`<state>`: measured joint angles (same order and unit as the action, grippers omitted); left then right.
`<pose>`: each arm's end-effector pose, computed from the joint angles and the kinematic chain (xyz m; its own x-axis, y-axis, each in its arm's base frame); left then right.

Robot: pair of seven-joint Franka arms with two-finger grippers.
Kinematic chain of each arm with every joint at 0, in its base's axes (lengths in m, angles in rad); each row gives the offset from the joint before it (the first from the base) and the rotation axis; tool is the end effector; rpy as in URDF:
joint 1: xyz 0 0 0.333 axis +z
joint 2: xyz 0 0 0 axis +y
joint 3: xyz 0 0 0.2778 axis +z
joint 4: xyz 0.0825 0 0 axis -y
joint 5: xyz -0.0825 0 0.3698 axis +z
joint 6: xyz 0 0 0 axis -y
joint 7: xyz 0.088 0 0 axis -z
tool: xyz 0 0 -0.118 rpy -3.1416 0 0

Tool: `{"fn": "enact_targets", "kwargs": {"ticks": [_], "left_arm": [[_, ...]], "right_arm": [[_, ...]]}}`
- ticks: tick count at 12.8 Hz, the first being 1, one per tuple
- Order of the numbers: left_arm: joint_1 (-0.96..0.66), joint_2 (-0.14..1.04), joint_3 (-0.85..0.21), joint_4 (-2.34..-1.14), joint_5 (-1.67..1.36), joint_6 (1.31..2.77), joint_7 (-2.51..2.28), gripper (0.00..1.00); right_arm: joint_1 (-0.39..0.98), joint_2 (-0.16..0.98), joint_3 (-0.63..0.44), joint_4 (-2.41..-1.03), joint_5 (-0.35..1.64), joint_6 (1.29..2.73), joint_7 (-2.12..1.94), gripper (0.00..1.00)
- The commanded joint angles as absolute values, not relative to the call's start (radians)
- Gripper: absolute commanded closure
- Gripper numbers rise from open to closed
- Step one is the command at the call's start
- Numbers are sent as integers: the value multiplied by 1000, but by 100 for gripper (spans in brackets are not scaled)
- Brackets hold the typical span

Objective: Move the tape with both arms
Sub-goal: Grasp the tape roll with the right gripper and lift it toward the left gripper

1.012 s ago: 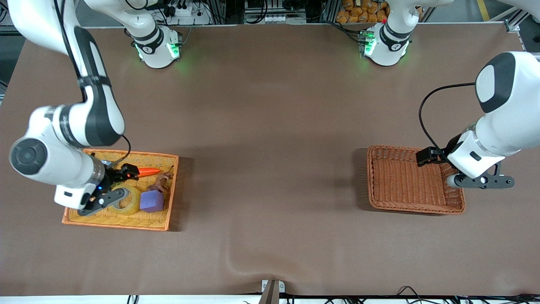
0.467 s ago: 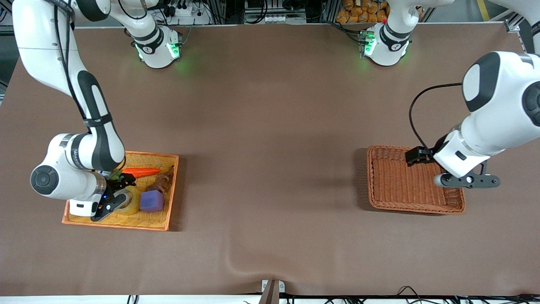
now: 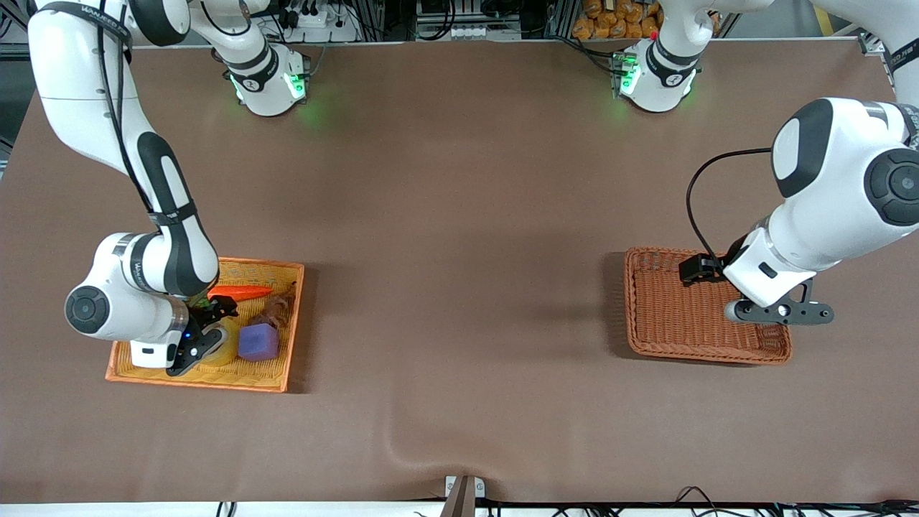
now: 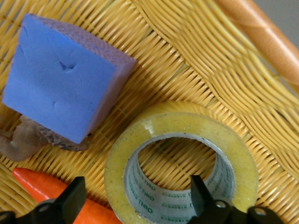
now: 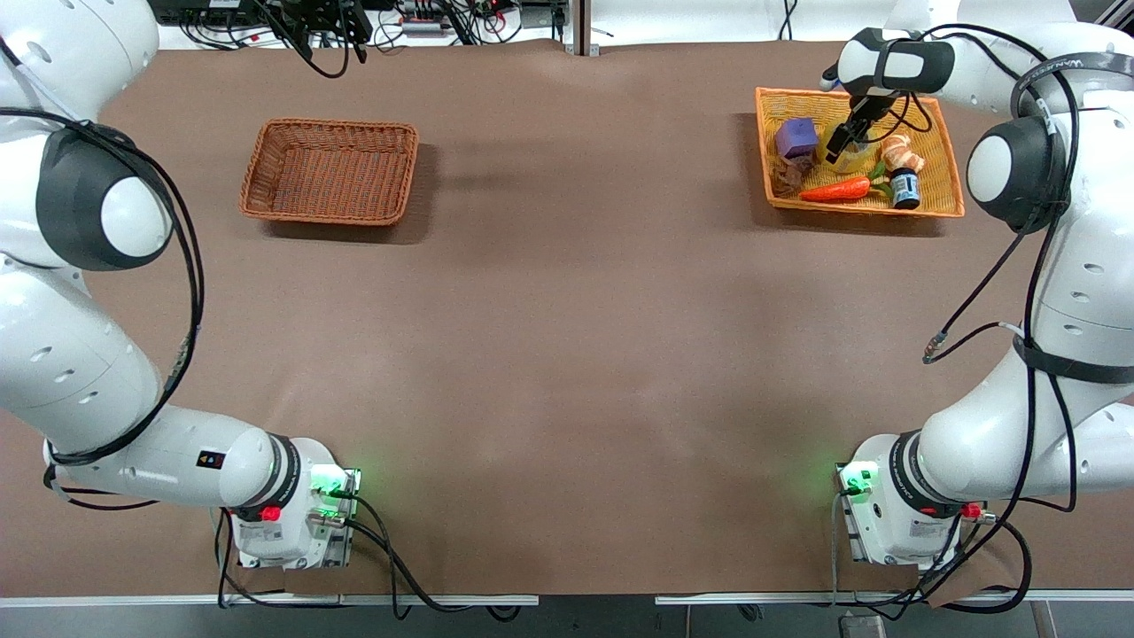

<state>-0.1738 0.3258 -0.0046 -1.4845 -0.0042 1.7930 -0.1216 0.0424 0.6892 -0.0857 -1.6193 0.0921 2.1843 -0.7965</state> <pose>0.6218 -0.1122 0.4427 0.9983 -0.0556 -0.0178 -0.0556 -0.9985 0.0034 0.6423 -0.0194 0.1806 0.7528 0.6541 -0.0746 0.6474 -0.7561 -0.0961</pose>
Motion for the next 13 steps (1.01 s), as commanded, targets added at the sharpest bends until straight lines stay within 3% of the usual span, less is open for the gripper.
{"fn": "enact_targets", "kwargs": {"ticks": [1, 2, 3, 7, 13], "left_arm": [[-172, 324, -3, -1473, 18, 1796, -132, 0], [-167, 324, -3, -1473, 14, 1796, -132, 0], [-167, 324, -3, -1473, 11, 1796, -132, 0], [-178, 330, -3, -1471, 12, 1799, -133, 0], [-179, 330, -3, -1473, 9, 1799, -138, 0]], "right_arm": [[41, 684, -83, -1629, 106, 2189, -818, 65], [43, 684, -83, -1629, 106, 2186, -813, 89], [44, 684, -83, -1629, 106, 2184, -808, 100], [51, 667, -83, -1623, 106, 2145, -807, 100], [89, 542, -83, -1444, 101, 1831, -720, 100]]}}
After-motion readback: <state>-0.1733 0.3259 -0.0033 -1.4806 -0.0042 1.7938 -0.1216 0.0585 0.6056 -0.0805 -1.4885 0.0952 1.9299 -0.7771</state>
